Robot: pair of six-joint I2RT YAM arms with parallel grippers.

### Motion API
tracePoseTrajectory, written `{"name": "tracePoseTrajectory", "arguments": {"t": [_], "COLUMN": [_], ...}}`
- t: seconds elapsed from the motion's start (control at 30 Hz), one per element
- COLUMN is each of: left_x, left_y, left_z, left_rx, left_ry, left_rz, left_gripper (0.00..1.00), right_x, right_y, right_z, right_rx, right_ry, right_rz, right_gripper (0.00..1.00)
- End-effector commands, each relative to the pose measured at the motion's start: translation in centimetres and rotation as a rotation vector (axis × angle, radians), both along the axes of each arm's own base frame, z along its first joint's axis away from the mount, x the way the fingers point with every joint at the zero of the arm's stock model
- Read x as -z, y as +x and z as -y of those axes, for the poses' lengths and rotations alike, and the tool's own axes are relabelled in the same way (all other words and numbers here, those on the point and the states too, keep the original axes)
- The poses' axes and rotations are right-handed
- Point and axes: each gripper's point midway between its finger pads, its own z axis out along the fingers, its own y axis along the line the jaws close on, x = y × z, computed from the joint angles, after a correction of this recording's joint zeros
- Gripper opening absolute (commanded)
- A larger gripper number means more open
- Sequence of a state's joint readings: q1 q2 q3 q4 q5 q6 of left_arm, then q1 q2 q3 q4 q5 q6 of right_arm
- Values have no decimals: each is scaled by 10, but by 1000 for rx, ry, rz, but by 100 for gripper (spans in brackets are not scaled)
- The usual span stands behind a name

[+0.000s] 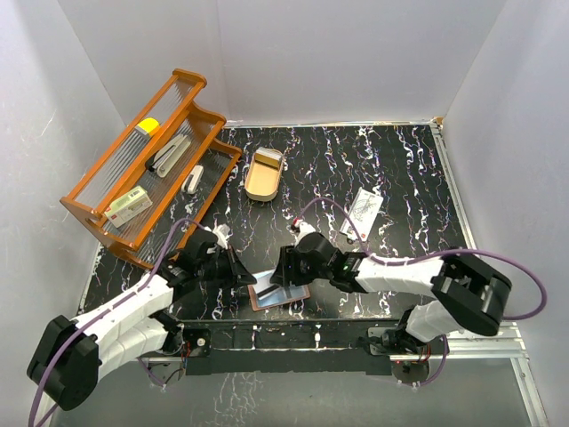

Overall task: Put the credit cards into the card holder
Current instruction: Pick up the credit card from the card holder.

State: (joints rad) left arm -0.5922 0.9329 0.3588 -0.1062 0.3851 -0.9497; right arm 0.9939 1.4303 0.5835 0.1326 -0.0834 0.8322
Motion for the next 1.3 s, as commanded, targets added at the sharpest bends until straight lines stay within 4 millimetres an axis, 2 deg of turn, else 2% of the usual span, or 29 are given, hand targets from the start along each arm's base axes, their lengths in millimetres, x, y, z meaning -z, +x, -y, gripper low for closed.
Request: {"name": "tracePoseTrajectory", "arguments": {"t": [0.0, 0.13, 0.27, 0.4, 0.53, 0.73, 0.93, 1.0, 1.13, 1.17, 1.2, 1.27], "left_x": [-33, -68, -90, -106, -110, -115, -118, -118, -121, -121, -121, -117], "left_y": [1, -2, -13, -25, -32, -41, -44, -45, -44, -44, -43, -39], "left_z": [7, 14, 17, 25, 29, 33, 35, 35, 35, 35, 35, 34], "left_rx": [106, 217, 352, 448, 504, 559, 581, 585, 581, 579, 574, 551], "left_ry": [-22, -63, -87, -163, -215, -274, -303, -303, -307, -307, -302, -275], "left_rz": [85, 183, 242, 261, 261, 252, 254, 254, 263, 266, 268, 265], "left_gripper": [0, 0, 0, 0, 0, 0, 0, 0, 0, 0, 0, 0], "right_x": [-76, -114, -126, -136, -147, -148, -148, -147, -141, -141, -142, -143], "right_y": [7, -17, -37, -36, -37, -39, -42, -47, -59, -61, -62, -61], "right_z": [-12, -13, -7, -2, -3, -2, -4, -6, -9, -10, -10, -10], "right_rx": [-208, -429, -570, -587, -601, -647, -687, -719, -785, -794, -795, -779], "right_ry": [38, 115, 130, 120, 142, 113, 118, 132, 171, 182, 190, 197], "right_rz": [279, 416, 470, 519, 563, 571, 580, 564, 526, 523, 521, 527], "right_gripper": [46, 48, 51, 54, 58, 66, 67, 63, 47, 41, 28, 8]}}
